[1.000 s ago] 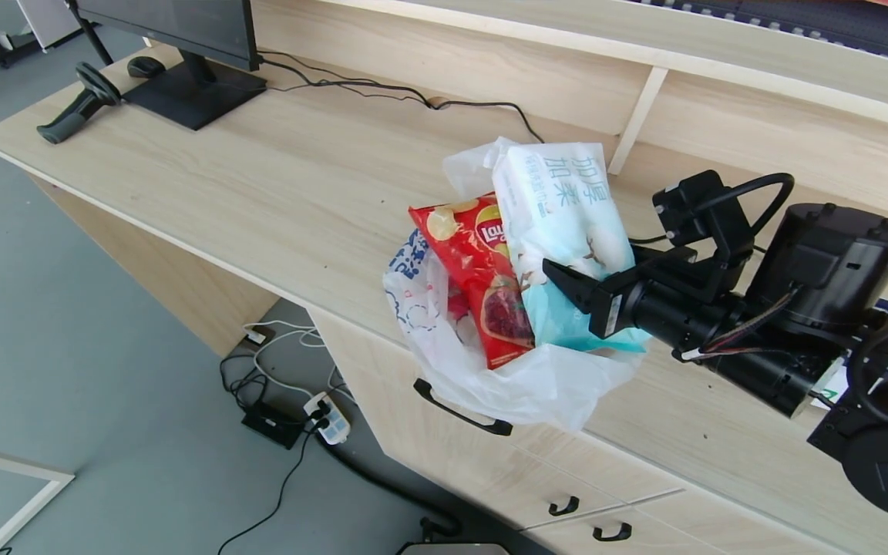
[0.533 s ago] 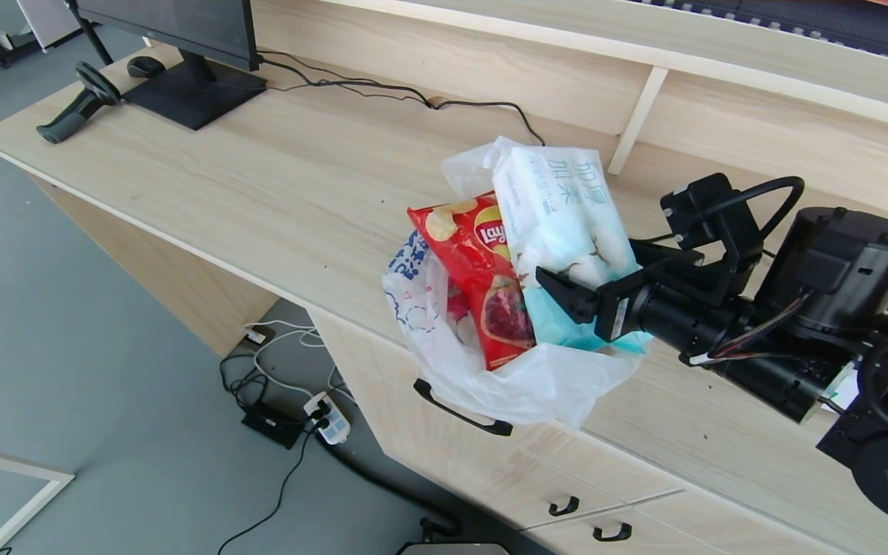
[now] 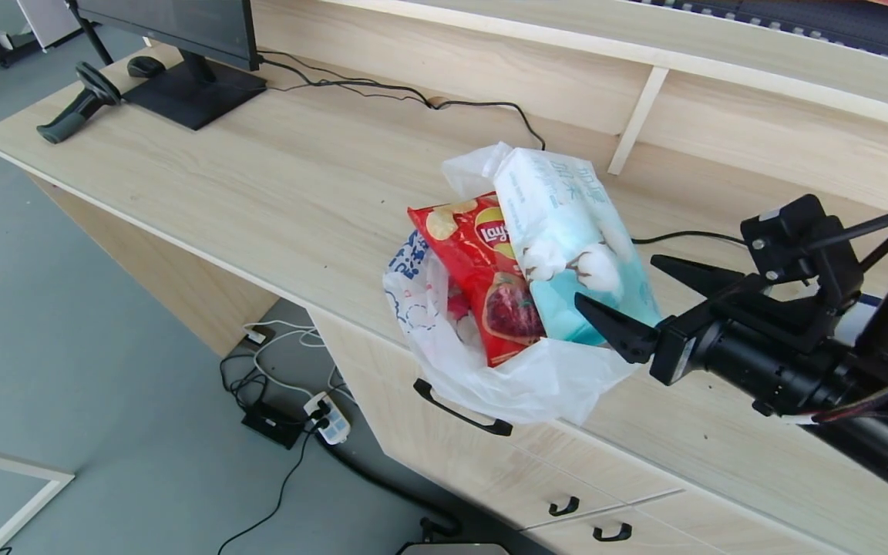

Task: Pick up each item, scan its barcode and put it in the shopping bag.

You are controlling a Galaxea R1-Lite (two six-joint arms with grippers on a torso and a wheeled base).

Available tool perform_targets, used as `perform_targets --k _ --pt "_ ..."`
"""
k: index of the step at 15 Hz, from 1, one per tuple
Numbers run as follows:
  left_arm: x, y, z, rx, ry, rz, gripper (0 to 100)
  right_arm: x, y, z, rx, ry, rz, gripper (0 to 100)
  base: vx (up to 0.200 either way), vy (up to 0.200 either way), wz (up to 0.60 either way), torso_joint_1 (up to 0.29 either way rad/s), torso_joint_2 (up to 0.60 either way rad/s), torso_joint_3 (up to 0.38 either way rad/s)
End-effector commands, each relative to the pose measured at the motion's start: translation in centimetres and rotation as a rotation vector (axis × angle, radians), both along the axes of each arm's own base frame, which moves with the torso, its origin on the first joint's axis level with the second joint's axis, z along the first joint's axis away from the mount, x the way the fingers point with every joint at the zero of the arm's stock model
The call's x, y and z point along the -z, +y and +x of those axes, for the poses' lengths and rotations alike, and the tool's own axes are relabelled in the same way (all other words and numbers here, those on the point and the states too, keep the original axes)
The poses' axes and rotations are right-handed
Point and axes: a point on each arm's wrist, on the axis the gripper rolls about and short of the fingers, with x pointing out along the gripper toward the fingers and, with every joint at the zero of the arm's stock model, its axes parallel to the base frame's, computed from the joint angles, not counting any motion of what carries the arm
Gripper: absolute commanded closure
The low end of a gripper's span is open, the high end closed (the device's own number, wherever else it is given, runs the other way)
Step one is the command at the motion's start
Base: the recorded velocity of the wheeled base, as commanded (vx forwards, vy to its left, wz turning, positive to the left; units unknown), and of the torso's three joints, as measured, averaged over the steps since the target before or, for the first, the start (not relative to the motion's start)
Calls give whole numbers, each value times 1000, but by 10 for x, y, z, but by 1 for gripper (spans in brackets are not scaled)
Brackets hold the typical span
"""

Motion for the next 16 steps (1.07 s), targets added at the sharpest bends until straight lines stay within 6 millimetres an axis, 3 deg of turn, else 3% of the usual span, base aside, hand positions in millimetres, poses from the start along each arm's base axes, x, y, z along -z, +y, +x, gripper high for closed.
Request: perform_targets --k 1,3,7,16 --pt "0 0 0 0 0 0 0 -3 -16 -27 -7 -24 13 0 0 0 0 0 0 0" --pt "0 0 0 0 0 0 0 5 -29 -53 -24 -21 9 0 0 0 0 0 0 0" --pt "0 0 0 0 0 -2 0 41 -59 -105 -64 30 -16 0 0 0 0 0 0 0" --pt "0 0 0 0 0 -2 0 110 -122 -196 -163 272 -144 0 0 0 0 0 0 0"
